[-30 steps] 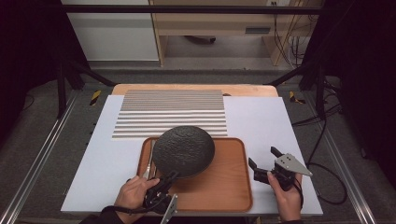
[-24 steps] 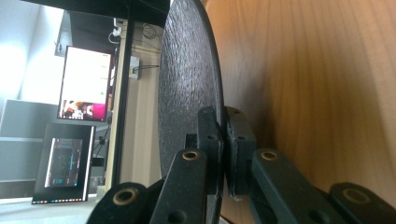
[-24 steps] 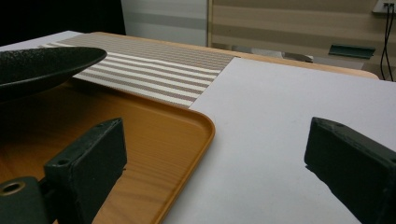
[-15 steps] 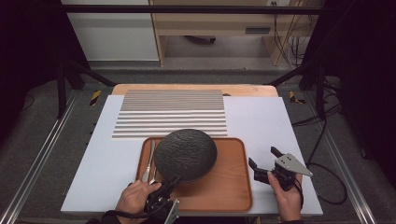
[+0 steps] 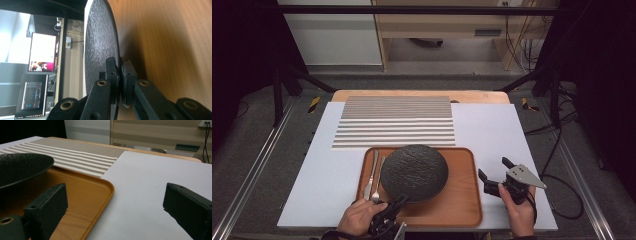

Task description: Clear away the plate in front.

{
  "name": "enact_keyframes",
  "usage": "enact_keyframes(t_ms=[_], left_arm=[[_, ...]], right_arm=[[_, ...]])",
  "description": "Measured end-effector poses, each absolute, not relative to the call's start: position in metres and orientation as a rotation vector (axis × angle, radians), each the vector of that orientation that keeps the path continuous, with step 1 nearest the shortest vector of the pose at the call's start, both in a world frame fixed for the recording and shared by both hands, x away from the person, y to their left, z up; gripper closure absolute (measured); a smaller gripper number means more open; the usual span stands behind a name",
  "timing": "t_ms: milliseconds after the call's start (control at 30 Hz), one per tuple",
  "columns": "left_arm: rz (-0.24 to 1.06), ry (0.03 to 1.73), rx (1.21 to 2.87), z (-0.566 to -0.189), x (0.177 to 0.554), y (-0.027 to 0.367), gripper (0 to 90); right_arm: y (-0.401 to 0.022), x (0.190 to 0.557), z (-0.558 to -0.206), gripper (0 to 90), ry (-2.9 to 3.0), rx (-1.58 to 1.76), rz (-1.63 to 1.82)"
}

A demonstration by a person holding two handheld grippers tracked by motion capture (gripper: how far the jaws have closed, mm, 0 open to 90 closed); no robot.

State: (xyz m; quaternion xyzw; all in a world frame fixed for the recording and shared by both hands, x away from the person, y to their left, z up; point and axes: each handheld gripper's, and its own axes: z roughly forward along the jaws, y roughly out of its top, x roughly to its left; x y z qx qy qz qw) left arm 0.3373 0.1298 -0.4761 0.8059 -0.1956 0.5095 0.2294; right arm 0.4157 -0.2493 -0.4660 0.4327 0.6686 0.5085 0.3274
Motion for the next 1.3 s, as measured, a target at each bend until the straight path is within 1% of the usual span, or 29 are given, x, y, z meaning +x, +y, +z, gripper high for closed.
enact_keyframes(t_ms=[300, 867, 1067, 1300], left_arm=[[1.384, -0.541, 2.23, -0.479, 0.333, 0.129, 86.3], [1.362, -0.538, 2.279, -0.484, 0.337, 0.132, 86.3], [1.361, -0.583, 2.3, -0.487, 0.336, 0.129, 87.2], [1.339, -0.582, 2.313, -0.488, 0.335, 0.126, 86.6]], right_arm=[[-0.25, 0.416, -0.466, 5.9, 1.749, 1.14, 1.329], [-0.25, 0.416, -0.466, 5.8, 1.748, 1.141, 1.33], [-0.25, 0.416, -0.466, 5.8, 1.746, 1.141, 1.329], [-0.25, 0.416, -0.466, 5.8, 1.748, 1.14, 1.327]])
